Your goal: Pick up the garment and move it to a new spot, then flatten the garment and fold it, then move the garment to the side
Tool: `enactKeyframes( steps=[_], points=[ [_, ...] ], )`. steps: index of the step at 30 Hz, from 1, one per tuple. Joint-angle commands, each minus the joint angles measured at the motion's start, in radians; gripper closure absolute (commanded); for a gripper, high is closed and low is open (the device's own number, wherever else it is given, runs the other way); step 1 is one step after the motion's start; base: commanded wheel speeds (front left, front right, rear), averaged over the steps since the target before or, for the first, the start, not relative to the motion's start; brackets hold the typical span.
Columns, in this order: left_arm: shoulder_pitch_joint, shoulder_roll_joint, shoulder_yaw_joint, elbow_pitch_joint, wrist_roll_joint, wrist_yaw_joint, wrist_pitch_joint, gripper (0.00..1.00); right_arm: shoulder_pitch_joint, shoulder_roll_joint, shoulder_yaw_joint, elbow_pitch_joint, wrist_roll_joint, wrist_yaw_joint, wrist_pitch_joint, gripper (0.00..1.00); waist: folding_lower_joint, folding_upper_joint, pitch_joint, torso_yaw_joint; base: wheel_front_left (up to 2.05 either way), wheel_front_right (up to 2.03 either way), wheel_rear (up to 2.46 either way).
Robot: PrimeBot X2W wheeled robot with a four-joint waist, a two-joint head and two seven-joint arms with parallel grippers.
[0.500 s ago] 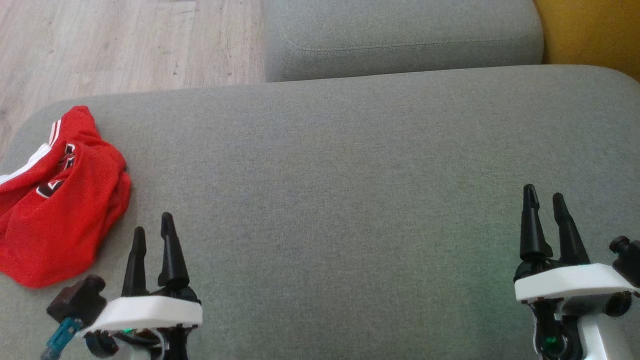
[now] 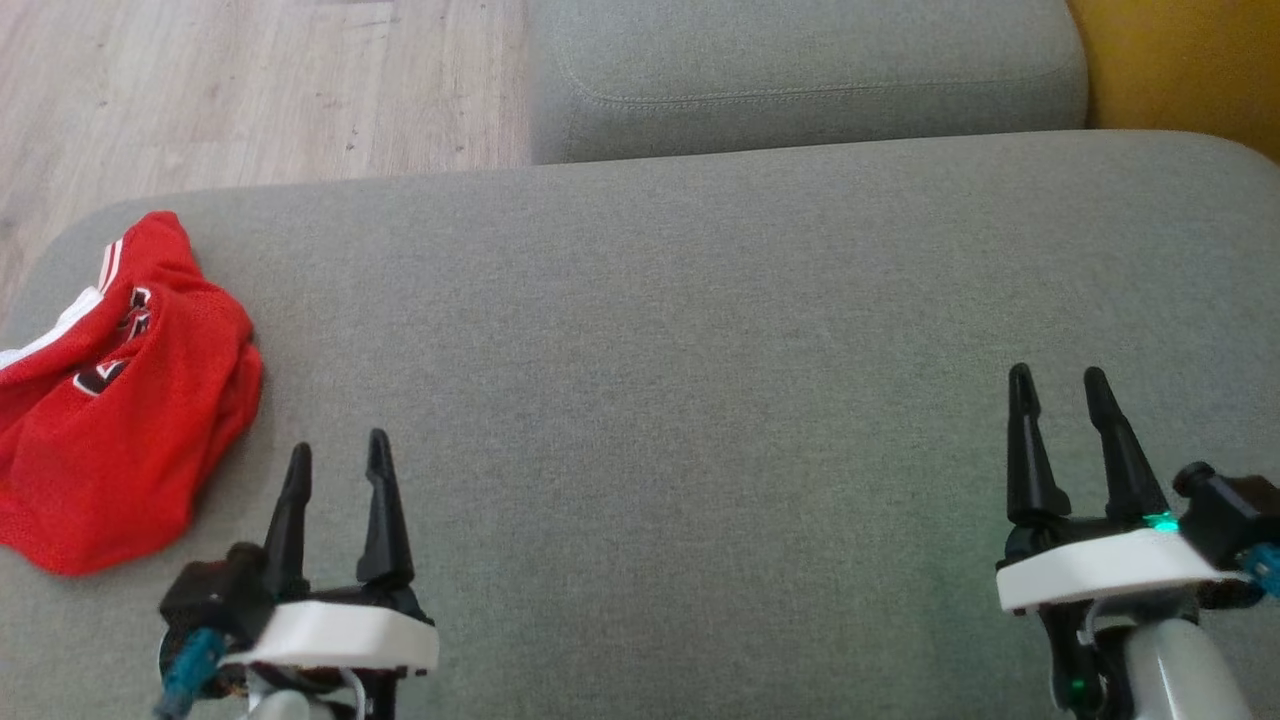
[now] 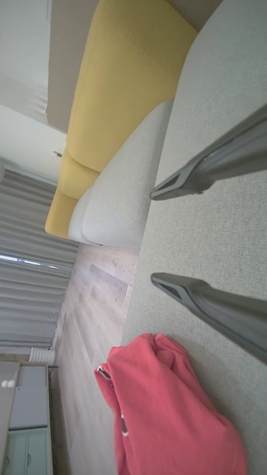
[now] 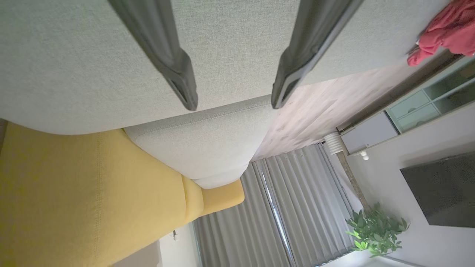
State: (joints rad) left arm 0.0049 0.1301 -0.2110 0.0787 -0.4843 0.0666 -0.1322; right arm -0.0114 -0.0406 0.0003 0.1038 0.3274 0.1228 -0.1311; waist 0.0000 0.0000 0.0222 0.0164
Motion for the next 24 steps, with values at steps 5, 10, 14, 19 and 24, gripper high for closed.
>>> enactKeyframes(
  steps=[5, 10, 14, 19, 24],
  points=[
    [-0.05, 0.04, -0.028, -0.044, 0.077, 0.036, -0.025, 0.0, -0.041, -0.008, 0.03, -0.049, -0.099, 0.006, -0.026, 0.0, 0.0, 0.0, 0.0, 0.001, 0.0, 0.0, 0.0],
    [-0.056, 0.059, -0.057, -0.049, 0.127, 0.064, -0.04, 0.0, -0.043, -0.008, 0.033, -0.062, -0.163, 0.006, -0.041, 0.0, 0.0, 0.0, 0.001, 0.001, 0.0, 0.0, 0.0],
    [-0.06, 0.08, -0.085, -0.049, 0.182, 0.088, -0.052, 0.0, -0.044, -0.008, 0.038, -0.071, -0.216, 0.006, -0.052, 0.0, 0.0, 0.0, 0.002, 0.001, 0.0, 0.0, 0.0],
    [-0.06, 0.088, -0.113, -0.047, 0.225, 0.111, -0.066, 0.0, -0.041, -0.009, 0.047, -0.074, -0.242, 0.006, -0.067, 0.0, 0.0, 0.0, 0.001, -0.002, 0.0, 0.0, 0.0],
    [-0.051, 0.077, -0.11, -0.07, 0.23, 0.121, -0.081, 0.0, -0.04, -0.009, 0.063, -0.077, -0.236, 0.007, -0.082, 0.0, 0.0, 0.0, 0.005, -0.001, 0.0, 0.0, 0.0]
  ],
)
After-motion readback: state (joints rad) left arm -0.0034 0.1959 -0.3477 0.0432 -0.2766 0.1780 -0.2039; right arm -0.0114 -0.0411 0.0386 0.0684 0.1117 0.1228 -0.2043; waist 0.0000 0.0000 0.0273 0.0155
